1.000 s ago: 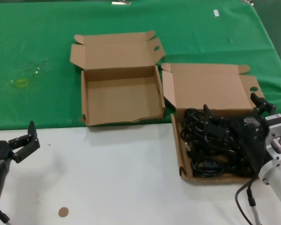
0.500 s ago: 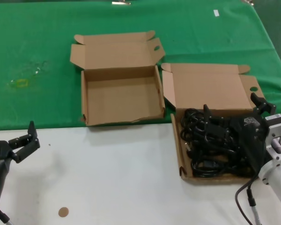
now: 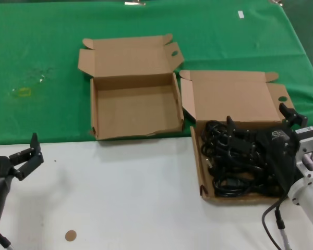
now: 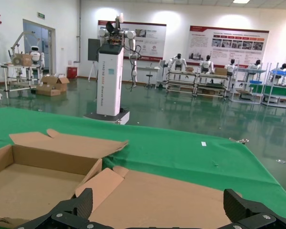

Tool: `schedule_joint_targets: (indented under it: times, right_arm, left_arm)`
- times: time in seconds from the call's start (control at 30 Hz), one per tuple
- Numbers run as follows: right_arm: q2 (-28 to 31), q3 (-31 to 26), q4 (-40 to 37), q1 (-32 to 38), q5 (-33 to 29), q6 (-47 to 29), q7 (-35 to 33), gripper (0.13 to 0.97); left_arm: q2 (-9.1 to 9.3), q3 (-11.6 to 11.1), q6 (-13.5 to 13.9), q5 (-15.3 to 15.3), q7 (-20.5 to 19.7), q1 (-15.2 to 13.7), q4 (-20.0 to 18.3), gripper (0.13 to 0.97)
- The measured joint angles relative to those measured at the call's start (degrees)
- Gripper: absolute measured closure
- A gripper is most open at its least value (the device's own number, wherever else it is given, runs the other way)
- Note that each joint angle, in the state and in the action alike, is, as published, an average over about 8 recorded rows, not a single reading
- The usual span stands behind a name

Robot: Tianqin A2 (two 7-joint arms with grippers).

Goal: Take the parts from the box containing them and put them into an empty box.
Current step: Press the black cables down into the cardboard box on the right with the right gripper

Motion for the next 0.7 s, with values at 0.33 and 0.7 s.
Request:
schedule_joint_targets:
  times: [0.33, 0.7]
  right_arm:
    - [0.2, -0.2, 0.1, -0.1, 0.0, 0.2, 0.0, 0.129]
    - [2.3, -1.8, 1.6, -1.2, 0.7, 1.6, 0.5, 0.129]
  left_arm:
    - [0.0, 0.0, 0.0, 0.0, 0.0, 0.0, 0.0, 0.242]
    - [0.0, 0.0, 0.0, 0.0, 0.0, 0.0, 0.0, 0.405]
